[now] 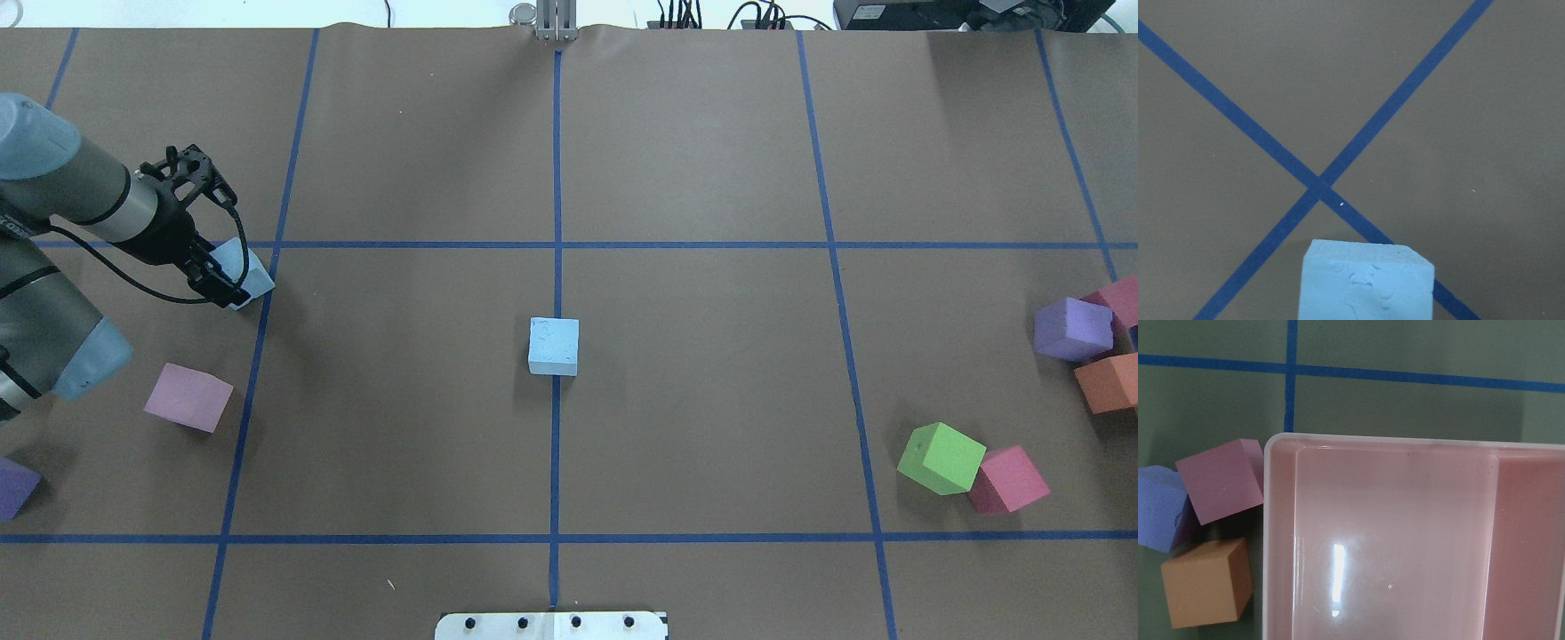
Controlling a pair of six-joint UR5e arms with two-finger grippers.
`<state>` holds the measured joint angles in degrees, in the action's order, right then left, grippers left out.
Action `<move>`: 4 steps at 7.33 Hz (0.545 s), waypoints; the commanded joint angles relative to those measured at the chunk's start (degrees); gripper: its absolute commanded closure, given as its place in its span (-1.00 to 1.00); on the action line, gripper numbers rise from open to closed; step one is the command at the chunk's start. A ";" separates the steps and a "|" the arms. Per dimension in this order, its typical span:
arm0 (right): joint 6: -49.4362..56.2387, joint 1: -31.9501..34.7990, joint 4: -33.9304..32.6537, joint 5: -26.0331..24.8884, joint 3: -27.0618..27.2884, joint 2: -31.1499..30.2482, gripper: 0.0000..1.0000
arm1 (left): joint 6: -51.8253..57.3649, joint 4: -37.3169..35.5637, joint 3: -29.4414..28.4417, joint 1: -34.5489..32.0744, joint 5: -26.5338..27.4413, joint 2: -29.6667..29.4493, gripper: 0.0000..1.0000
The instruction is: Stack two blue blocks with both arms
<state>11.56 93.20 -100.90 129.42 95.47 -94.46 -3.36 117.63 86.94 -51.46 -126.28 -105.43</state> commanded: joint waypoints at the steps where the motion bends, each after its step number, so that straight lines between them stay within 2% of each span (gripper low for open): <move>1: 0.05 -0.04 0.00 -0.04 -0.11 -0.02 -1.00 | 0.11 0.23 -2.20 1.28 1.47 -0.47 -0.95; 2: -0.04 0.05 -0.09 -0.04 -0.11 -0.02 -1.00 | 0.20 0.24 -2.73 1.37 1.47 -0.56 -0.94; 3: 0.05 -0.04 0.00 -0.04 -0.11 -0.02 -1.00 | 0.20 0.24 -3.00 1.37 1.47 -1.09 -0.70; 4: -0.04 -0.04 0.00 -0.04 -0.11 -0.02 -1.00 | 0.11 0.24 -3.00 1.45 1.47 -1.27 -0.32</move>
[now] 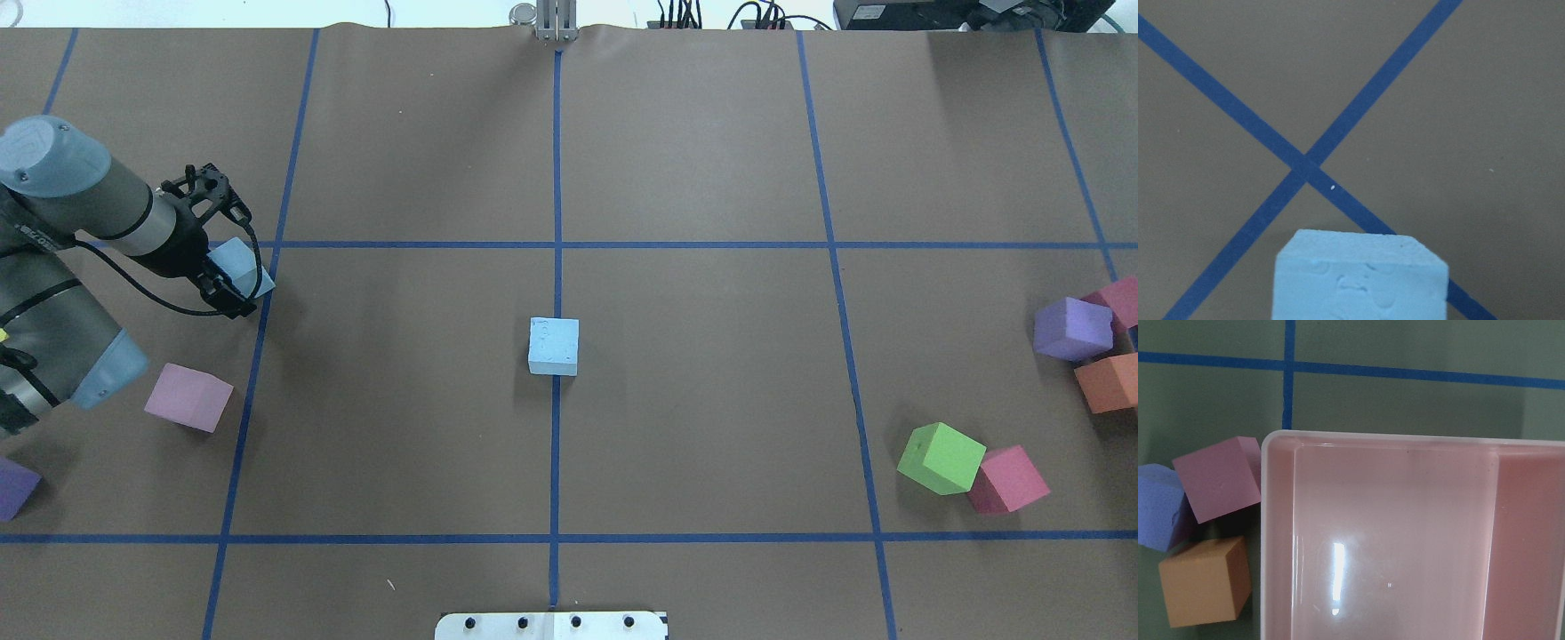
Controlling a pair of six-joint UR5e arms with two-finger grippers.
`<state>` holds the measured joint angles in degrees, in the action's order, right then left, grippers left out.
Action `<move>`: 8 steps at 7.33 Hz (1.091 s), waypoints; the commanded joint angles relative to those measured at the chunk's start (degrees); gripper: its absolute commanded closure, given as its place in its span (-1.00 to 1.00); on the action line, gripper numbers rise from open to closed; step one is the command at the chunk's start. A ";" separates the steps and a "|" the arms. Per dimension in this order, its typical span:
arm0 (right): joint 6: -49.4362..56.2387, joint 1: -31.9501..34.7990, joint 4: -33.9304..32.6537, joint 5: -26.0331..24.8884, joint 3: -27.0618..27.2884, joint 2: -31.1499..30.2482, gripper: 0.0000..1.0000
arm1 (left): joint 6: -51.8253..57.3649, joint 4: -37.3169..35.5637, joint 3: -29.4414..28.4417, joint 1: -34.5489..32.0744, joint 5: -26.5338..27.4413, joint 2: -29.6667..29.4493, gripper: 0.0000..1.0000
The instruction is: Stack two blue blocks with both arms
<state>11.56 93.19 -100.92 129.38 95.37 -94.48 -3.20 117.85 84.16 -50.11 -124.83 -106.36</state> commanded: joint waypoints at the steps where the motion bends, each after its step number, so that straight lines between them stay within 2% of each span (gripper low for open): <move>1: 0.04 -0.02 0.02 0.00 -0.01 0.00 -1.00 | -0.23 0.01 -0.14 0.02 -0.06 -0.60 0.02; 2: 0.04 0.07 0.02 0.00 -0.01 0.00 -1.00 | -0.23 -0.07 -0.05 0.02 -0.15 -0.87 0.31; 4: 0.04 0.07 0.02 0.00 0.08 0.09 -1.00 | -3.45 -0.77 1.43 0.02 -0.67 -2.96 0.35; 6: 0.04 -0.02 0.02 0.09 0.08 0.00 -1.00 | -22.37 -0.87 4.15 1.67 -0.76 -5.95 0.34; 8: 0.04 0.07 0.02 0.09 0.08 0.00 -1.00 | -41.79 -1.13 5.31 9.21 0.03 -11.03 0.30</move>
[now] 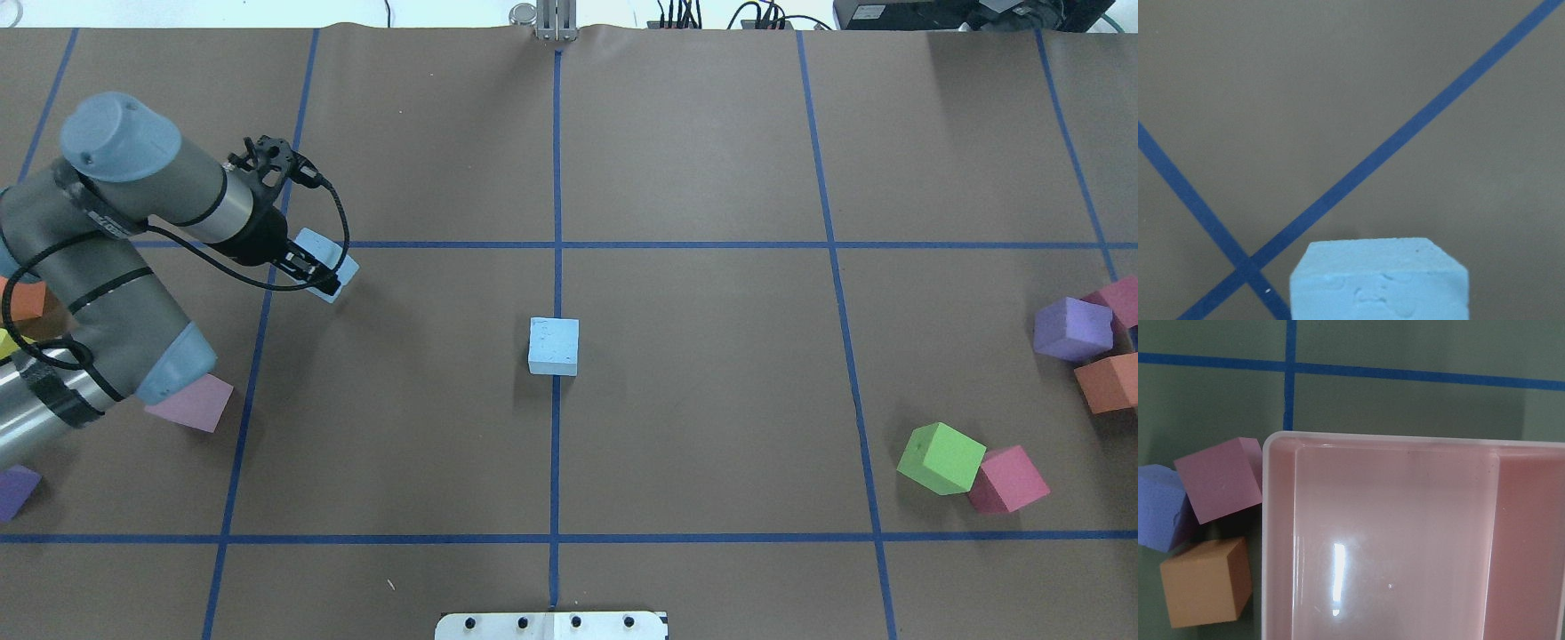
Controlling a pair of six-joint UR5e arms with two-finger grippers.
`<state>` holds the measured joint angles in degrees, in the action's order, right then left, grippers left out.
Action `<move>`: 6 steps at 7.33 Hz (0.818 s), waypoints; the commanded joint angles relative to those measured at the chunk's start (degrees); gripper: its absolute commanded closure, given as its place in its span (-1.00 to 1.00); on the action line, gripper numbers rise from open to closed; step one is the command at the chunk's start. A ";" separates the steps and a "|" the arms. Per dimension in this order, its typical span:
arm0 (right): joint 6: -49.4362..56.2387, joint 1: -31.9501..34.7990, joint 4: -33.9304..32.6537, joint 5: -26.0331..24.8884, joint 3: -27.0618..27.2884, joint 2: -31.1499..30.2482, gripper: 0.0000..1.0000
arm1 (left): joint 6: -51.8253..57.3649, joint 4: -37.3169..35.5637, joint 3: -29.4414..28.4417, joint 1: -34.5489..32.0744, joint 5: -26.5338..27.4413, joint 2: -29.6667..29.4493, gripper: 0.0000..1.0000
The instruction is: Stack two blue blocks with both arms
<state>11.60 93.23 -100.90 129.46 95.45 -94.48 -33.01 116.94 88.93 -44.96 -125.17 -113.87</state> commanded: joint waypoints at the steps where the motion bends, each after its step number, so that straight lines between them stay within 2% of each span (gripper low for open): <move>1: 0.00 -0.06 0.00 0.00 -0.09 0.00 -1.00 | -19.12 -2.57 0.63 6.61 1.76 -6.94 0.30; 2: 0.00 -0.07 0.00 0.00 -0.09 0.00 -1.00 | -22.07 -9.11 0.98 8.81 7.34 -11.07 0.29; 3: 0.00 -0.07 0.00 0.00 -0.09 0.00 -1.00 | -22.36 -19.27 2.81 10.75 10.27 -15.20 0.29; 4: 0.00 0.02 0.00 0.00 -0.09 0.00 -1.00 | -22.71 -26.16 5.87 10.94 10.30 -17.07 0.29; 5: 0.00 -0.06 0.00 0.00 -0.09 0.00 -1.00 | -25.67 -29.36 6.60 11.64 11.26 -19.00 0.24; 6: 0.00 -0.07 -0.09 0.00 -0.09 0.00 -1.00 | -28.40 -30.79 6.34 15.21 16.40 -20.76 0.22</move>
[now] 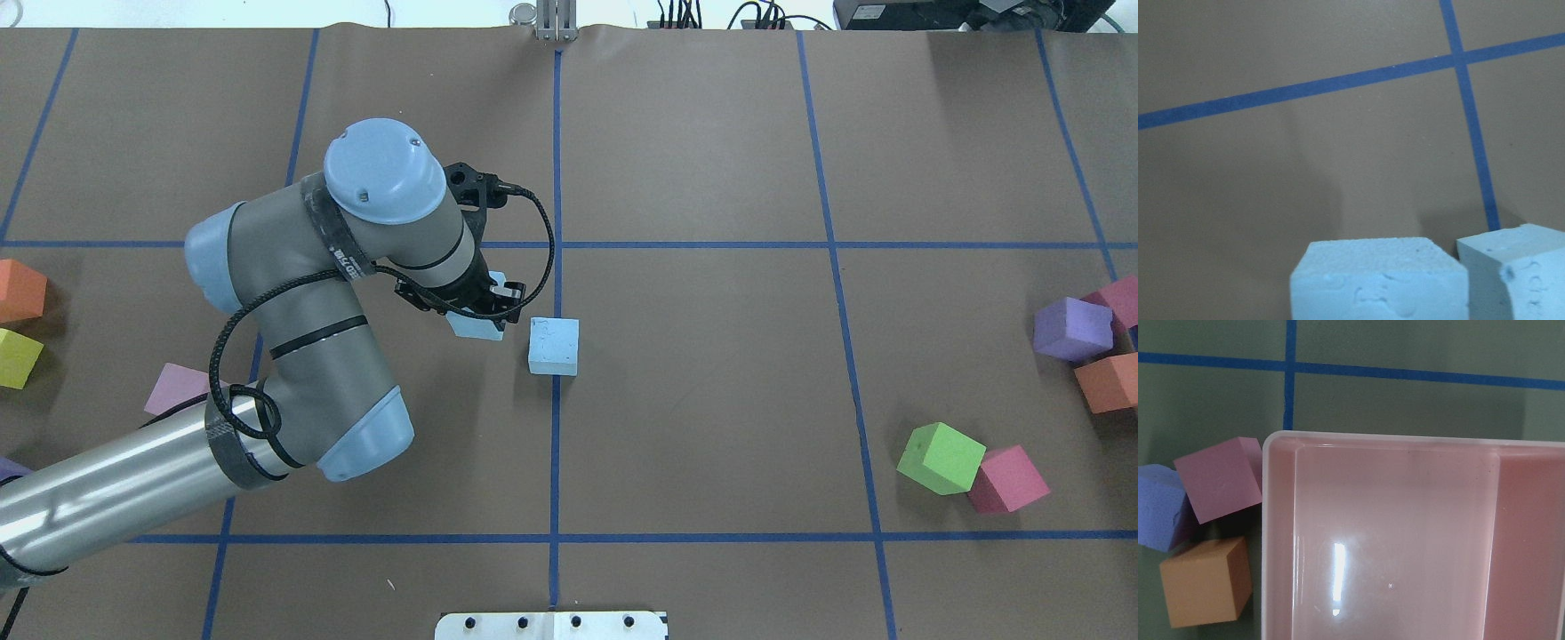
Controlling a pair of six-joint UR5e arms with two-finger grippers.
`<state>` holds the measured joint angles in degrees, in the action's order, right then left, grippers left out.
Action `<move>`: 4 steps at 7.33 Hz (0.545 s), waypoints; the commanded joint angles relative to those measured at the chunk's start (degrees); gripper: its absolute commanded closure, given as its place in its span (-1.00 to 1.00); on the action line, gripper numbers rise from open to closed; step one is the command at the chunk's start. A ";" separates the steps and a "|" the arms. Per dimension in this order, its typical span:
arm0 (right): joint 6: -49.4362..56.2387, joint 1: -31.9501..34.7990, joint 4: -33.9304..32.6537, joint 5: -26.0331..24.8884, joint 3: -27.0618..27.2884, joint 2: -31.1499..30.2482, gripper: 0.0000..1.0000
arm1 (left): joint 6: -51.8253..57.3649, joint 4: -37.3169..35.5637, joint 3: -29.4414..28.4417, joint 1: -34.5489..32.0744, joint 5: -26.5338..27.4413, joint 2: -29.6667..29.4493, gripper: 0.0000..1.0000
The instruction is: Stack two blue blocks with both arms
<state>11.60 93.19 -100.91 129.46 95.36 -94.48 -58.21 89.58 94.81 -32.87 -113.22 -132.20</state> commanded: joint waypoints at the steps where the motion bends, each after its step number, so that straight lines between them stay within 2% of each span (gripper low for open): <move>1: 0.00 -0.02 0.01 0.00 0.00 0.00 -1.00 | -4.62 -4.05 -0.05 5.95 7.98 -4.01 0.21; 4: 0.00 -0.02 0.01 0.00 0.09 -0.27 -1.00 | -6.30 -4.06 -7.24 6.33 8.02 -10.51 0.17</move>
<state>11.60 93.19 -100.90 129.46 95.43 -94.75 -63.71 85.58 90.78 -26.75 -105.41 -139.93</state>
